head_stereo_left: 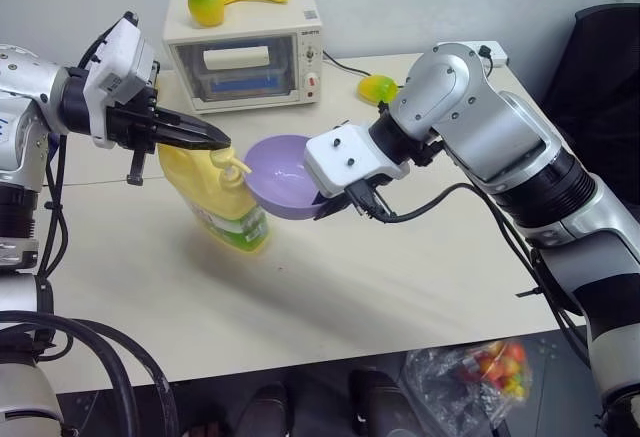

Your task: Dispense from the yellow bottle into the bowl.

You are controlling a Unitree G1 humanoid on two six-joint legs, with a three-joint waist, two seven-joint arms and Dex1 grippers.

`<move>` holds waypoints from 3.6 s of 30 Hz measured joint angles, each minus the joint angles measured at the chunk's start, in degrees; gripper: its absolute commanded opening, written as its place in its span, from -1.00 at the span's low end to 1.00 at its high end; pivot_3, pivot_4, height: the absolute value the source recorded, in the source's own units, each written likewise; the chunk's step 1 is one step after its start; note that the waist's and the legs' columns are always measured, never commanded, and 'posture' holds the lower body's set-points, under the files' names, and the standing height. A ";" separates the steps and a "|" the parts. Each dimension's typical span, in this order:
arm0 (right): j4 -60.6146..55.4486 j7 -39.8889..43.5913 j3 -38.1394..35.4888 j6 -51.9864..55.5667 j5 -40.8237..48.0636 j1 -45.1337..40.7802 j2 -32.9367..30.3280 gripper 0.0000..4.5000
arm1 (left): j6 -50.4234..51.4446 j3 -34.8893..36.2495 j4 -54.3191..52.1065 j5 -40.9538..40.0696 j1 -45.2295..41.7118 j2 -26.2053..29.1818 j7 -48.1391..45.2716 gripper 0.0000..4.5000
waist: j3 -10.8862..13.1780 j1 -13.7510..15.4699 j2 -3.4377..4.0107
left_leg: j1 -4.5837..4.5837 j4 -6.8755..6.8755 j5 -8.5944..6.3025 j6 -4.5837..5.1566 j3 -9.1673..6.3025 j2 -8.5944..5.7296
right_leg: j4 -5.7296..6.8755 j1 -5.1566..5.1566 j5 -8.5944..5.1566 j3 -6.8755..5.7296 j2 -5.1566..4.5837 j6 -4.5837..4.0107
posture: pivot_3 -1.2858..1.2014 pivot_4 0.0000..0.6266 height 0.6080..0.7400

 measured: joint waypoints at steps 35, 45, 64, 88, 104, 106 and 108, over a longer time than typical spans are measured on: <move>-2.90 0.08 0.00 0.74 -2.83 0.27 0.00 -1.00 | -1.64 2.00 -1.60 1.07 1.24 -1.31 0.00 -0.99 | -0.02 0.03 -0.01 | 0.04 0.11 -0.01 0.01 0.01 -0.02 | 0.14 0.04 0.00 0.02 0.03 0.00 | 0.03 -0.52 1.00; -3.55 0.15 0.03 -0.15 -3.20 1.15 -0.90 -1.00 | 2.80 1.87 -2.02 0.40 -0.03 -1.00 0.00 -0.99 | -0.02 -0.01 -0.01 | 0.02 0.06 -0.01 0.01 0.00 -0.01 | 0.09 0.01 0.00 0.01 0.00 0.00 | 0.03 -0.52 1.00; -6.69 0.15 0.03 1.51 -2.55 2.05 -1.37 -1.00 | -1.76 0.70 -4.43 -0.78 2.80 2.23 0.00 -0.99 | -0.02 0.11 -0.01 | 0.02 0.08 -0.01 0.02 0.00 -0.02 | 0.10 0.03 0.00 0.02 0.00 0.00 | 0.03 -0.52 1.00; -6.76 0.16 0.03 2.42 -1.88 1.74 -1.39 -1.00 | -6.29 1.85 -6.84 -0.91 6.96 2.59 0.00 -0.99 | -0.23 0.12 0.04 | 0.18 0.09 -0.01 0.03 0.03 -0.02 | 0.11 0.10 0.00 0.08 0.00 0.00 | 0.03 -0.52 1.00; -6.83 0.16 0.03 3.57 0.62 1.39 -1.39 -1.00 | -5.51 3.53 -6.03 -0.26 7.31 1.18 0.00 -0.99 | -0.32 0.20 0.10 | 0.26 0.10 -0.02 0.04 0.06 -0.03 | 0.09 0.14 0.00 0.11 0.01 0.00 | 0.03 -0.52 1.00; -6.82 0.16 0.03 3.57 0.80 1.37 -1.39 -1.00 | -5.53 3.51 -5.64 0.02 7.01 1.07 0.00 -0.99 | -0.32 0.19 0.10 | 0.26 0.10 -0.02 0.04 0.06 -0.03 | 0.09 0.14 0.00 0.11 0.01 0.00 | 0.03 -0.52 1.00; -6.81 0.16 0.04 3.50 1.20 1.31 -1.37 -1.00 | -5.55 3.50 -4.78 0.15 6.73 0.92 0.00 -0.99 | -0.32 0.16 0.10 | 0.26 0.10 -0.02 0.04 0.06 -0.03 | 0.10 0.14 0.00 0.11 0.01 0.00 | 0.03 -0.52 1.00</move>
